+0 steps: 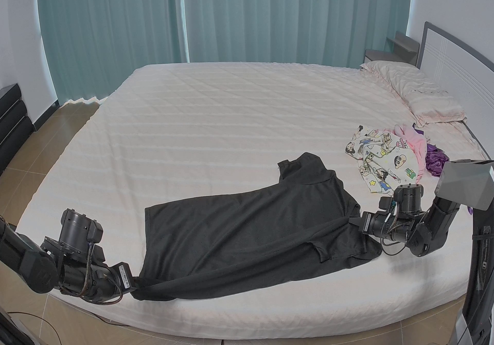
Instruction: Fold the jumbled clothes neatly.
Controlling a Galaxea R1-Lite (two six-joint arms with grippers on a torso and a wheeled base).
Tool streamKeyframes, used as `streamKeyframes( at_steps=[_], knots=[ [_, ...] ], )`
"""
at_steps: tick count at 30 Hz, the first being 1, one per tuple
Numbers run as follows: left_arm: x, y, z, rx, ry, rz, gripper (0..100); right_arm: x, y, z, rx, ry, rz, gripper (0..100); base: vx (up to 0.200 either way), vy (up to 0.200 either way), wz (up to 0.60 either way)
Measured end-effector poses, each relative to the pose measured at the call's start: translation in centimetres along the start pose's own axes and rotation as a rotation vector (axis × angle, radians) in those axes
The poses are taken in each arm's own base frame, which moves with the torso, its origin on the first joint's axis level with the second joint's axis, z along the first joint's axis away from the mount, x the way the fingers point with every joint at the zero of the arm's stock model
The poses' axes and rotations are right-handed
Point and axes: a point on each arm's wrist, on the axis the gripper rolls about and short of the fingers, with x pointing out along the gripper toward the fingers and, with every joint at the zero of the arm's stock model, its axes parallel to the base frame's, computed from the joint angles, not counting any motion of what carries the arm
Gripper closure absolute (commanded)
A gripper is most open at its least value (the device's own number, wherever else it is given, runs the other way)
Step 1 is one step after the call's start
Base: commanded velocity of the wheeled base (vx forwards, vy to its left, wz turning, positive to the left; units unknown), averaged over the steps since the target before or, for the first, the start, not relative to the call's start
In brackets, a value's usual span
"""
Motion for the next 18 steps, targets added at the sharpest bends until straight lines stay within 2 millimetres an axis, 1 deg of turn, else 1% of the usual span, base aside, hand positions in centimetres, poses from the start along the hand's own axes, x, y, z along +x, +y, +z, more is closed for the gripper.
streamKeyframes(
  at_steps=[5, 11, 14, 18],
  knots=[
    [-0.9, -0.5, -0.6, 0.019, 0.076, 0.03, 100, -0.1, 0.0, 0.0, 0.0, 0.001, -0.002, 100, 0.0, 0.0, 0.0],
    [-1.4, -1.4, -0.3, 0.039, 0.066, 0.005, 100, -0.2, -0.1, -0.1, -0.002, 0.002, -0.004, 100, 0.0, 0.0, 0.0],
    [-1.2, -1.4, -0.2, 0.039, 0.068, 0.006, 100, -0.2, -0.1, -0.1, -0.002, 0.002, -0.004, 100, 0.0, 0.0, 0.0],
    [-0.1, -1.4, 0.4, 0.024, 0.077, 0.021, 100, -0.2, 0.0, 0.0, -0.005, -0.001, -0.003, 100, 0.0, 0.0, 0.0]
  ],
)
